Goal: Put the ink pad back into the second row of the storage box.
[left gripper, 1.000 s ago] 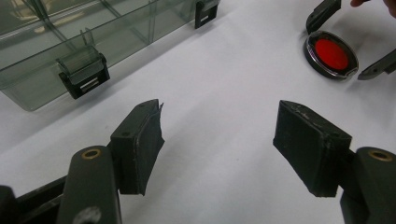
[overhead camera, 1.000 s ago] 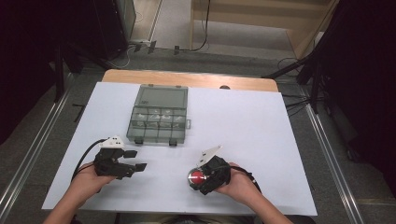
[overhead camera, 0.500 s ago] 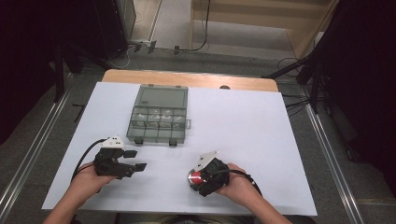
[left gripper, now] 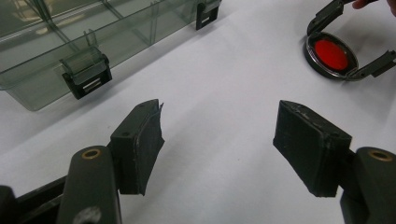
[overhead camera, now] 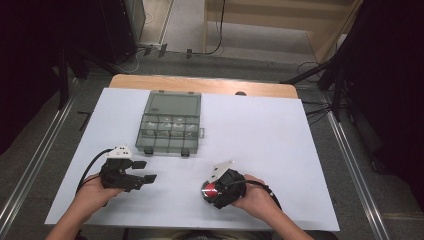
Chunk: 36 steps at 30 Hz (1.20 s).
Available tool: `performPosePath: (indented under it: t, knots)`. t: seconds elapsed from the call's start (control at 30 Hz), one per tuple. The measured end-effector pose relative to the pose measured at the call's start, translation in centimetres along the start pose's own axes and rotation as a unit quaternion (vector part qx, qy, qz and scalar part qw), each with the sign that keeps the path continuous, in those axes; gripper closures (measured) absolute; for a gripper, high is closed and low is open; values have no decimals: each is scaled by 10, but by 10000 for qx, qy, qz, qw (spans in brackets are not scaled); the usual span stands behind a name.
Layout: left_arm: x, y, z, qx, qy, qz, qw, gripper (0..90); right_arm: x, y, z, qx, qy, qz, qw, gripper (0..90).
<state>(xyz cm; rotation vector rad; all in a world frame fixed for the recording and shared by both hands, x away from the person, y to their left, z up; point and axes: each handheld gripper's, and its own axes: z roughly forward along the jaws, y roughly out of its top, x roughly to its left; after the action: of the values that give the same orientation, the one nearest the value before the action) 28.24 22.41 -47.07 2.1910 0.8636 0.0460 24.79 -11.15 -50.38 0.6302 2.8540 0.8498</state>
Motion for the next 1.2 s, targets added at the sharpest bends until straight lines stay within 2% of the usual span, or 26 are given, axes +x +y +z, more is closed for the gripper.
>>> performPosePath:
  t: [0.07, 0.2, 0.33, 0.57, 0.9, 1.1, 1.2]
  knots:
    - [0, 0, 0, 8, 3, -7, 10000, 319, -2, 0, 0, 6, 53, 1, 10000, 310]
    - [0, 0, 0, 1, -12, -3, 10000, 319, -5, 0, -2, -21, 136, 179, 9997, 311]
    - [0, 0, 0, 21, -7, -10, 10000, 319, -11, -2, -5, -126, 248, 411, 9988, 310]
    - [1, 0, -1, -76, -59, -82, 9999, 319, -18, -1, -11, -298, 323, 610, 9972, 310]
    - [3, 0, 1, -25, -80, -93, 9999, 319, -28, 1, -14, -436, 552, 1063, 9918, 310]
    - [3, -1, 1, -32, -76, -90, 9999, 319, -32, 6, -13, -592, 576, 1155, 9899, 311]
    - [4, 0, 0, -30, -78, -84, 9999, 319, -37, 10, -13, -740, 615, 1246, 9875, 311]
